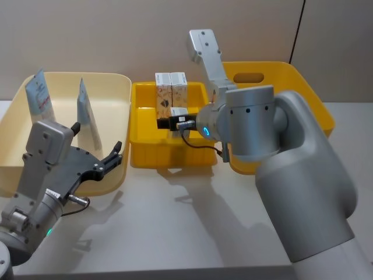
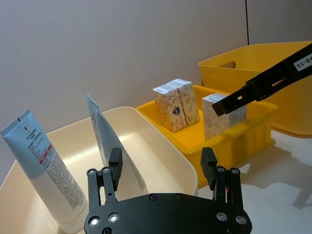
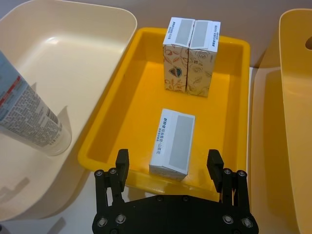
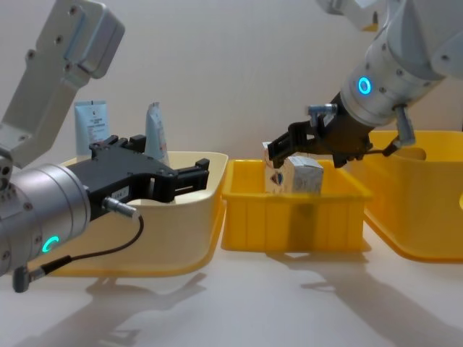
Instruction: Bimanual collaborative sorting of washing and personal care products
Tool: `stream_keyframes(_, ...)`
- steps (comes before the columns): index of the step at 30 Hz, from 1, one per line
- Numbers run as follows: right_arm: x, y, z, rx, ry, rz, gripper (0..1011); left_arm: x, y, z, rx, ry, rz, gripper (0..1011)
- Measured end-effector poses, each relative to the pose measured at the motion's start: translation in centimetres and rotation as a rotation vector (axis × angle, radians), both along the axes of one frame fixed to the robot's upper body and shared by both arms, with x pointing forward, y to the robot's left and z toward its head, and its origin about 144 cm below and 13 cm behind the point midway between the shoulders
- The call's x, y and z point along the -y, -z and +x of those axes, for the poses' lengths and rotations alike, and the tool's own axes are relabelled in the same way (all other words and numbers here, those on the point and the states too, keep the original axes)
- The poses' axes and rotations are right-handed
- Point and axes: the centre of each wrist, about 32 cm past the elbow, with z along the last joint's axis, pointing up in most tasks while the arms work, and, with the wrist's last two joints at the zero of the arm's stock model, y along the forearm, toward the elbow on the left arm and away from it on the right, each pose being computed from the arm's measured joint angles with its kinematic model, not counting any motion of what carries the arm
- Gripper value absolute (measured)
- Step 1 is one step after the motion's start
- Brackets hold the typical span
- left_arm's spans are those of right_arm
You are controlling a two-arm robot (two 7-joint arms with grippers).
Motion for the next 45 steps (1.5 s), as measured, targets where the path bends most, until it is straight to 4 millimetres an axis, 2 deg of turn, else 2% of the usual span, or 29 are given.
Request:
stream_keyframes(26,-0.5,1.8,1.5,-0.020,0.036,0.017,991,0.0,0.0,0.0,0.000,0.000,0.000,1000)
stream_keyframes(36,-0.6,1.9,1.6,-0.021,0.037,0.020,790,0.0,0.0,0.0,0.000,0.000,0.000,999)
stream_keyframes(39,-0.6,2.0,1.7,-0.021,0.037,0.021,652,0.0,0.0,0.0,0.000,0.000,0.000,1000)
stream_keyframes(40,-0.6,2.0,1.7,-0.021,0.037,0.021,652,0.0,0.0,0.0,0.000,0.000,0.000,1000)
stream_keyframes(45,-0.6,2.0,1.7,-0.021,0.038,0.022,493,0.0,0.0,0.0,0.000,0.000,0.000,1000)
